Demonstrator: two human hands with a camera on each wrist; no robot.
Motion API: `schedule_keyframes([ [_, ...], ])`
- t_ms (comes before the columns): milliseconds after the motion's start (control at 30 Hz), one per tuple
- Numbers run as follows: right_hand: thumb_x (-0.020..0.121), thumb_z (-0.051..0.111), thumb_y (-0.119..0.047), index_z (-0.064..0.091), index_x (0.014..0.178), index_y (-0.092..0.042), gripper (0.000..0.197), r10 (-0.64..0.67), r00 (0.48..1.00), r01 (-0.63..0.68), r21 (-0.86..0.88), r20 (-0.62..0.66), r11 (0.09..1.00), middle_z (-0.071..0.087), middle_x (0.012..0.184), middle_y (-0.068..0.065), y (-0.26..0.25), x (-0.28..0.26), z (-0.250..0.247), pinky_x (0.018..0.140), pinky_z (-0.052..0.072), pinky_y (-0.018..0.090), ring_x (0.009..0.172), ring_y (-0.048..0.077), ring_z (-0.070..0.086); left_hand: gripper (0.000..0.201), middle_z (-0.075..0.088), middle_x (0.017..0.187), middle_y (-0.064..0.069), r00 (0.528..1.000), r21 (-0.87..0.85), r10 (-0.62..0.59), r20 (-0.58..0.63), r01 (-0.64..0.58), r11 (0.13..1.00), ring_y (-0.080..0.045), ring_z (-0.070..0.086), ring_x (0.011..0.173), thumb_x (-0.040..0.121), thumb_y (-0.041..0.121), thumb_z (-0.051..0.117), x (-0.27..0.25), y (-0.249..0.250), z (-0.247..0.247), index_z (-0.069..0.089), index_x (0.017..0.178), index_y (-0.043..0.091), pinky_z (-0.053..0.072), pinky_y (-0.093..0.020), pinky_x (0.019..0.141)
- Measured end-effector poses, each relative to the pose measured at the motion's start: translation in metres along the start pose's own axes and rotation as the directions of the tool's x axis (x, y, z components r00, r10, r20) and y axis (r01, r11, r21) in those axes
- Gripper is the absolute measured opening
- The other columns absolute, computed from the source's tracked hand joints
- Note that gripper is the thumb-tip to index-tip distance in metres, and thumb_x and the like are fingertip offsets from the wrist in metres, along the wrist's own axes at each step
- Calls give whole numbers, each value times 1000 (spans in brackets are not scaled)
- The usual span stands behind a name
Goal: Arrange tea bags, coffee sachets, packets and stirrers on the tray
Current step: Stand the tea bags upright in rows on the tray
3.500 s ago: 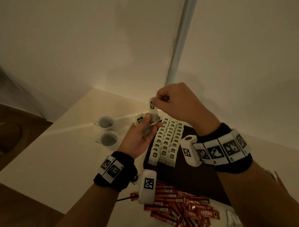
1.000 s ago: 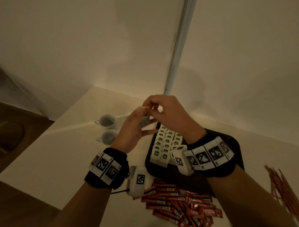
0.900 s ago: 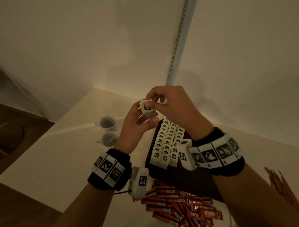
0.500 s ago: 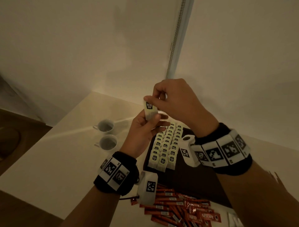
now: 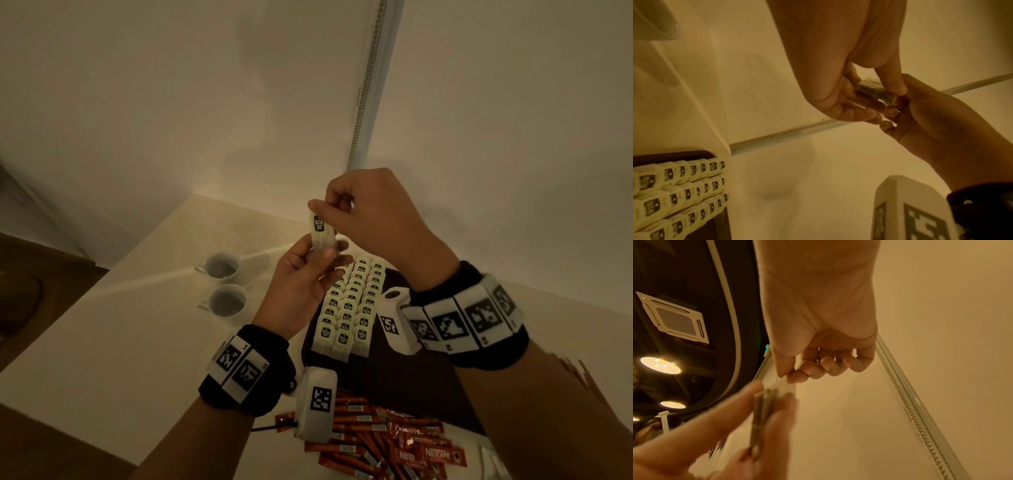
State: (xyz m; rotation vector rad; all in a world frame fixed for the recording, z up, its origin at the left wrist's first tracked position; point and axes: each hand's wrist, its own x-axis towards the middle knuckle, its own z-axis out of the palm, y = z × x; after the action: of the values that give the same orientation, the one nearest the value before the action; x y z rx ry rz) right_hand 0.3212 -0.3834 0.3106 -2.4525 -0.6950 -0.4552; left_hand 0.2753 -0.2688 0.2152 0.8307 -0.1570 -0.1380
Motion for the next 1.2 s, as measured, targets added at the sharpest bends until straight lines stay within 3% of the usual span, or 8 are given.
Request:
schedule_keyframes([
  [100,84,64,-39,65,63,-16,31,4,1000,-4,47,-13,999,57,56,-4,3,-1,1,56,45,30,54,10,52,33,72,89,1,1000,0,2,-17,-2,1000,-12,69,80,58,39,85,0,0,-2,75,85,22,53,-18,67],
  [233,82,69,-38,73,71,-16,25,46,999,-41,205,-16,978,63,60,-7,6,-5,-2,55,40,19,55,8,54,27,72,98,-1,996,7,20,-86,-19,1000,-15,68,89,75,26,65,0,-1,-2,66,102,21,53,-20,68],
  [333,79,72,-34,75,74,-19,16,89,996,-80,334,-13,939,68,65,0,9,-8,-4,60,44,26,59,15,58,16,73,90,-2,988,98,88,-124,-76,992,-14,69,83,79,15,59,0,-2,-2,69,92,17,52,-20,68],
  [567,78,73,-24,72,73,-26,6,219,976,-171,569,-16,804,68,64,3,18,-19,-1,52,45,18,51,7,57,18,74,87,1,972,292,207,-109,-168,942,-12,69,83,76,20,64,1,0,4,70,92,19,52,-20,68],
  [733,79,72,-17,71,76,-23,8,230,973,-173,606,-18,776,70,70,5,22,-26,-2,50,47,17,52,8,60,28,74,91,0,975,408,187,-116,-125,904,-13,69,86,75,23,65,1,-3,6,64,102,16,52,-22,70],
  [867,80,71,-13,70,83,-23,10,278,961,-239,541,10,806,69,70,-6,42,-48,1,56,50,14,55,3,61,33,71,105,-3,982,506,111,-152,-19,863,-19,69,95,79,30,61,-10,1,-13,60,111,21,53,-26,74],
  [967,83,68,-13,70,93,-22,14,389,909,-417,367,151,831,67,78,-12,69,-80,18,66,52,12,64,0,62,20,72,102,-3,981,610,37,-191,89,787,-22,69,92,91,20,54,-28,6,-41,64,107,13,53,-28,75],
  [1200,91,58,-15,65,107,-12,18,576,656,-648,-28,487,761,63,109,3,127,-157,88,76,48,17,85,7,56,19,73,93,-7,931,666,9,-365,254,701,-25,67,83,95,9,49,-74,11,-91,65,104,8,50,-33,77],
])
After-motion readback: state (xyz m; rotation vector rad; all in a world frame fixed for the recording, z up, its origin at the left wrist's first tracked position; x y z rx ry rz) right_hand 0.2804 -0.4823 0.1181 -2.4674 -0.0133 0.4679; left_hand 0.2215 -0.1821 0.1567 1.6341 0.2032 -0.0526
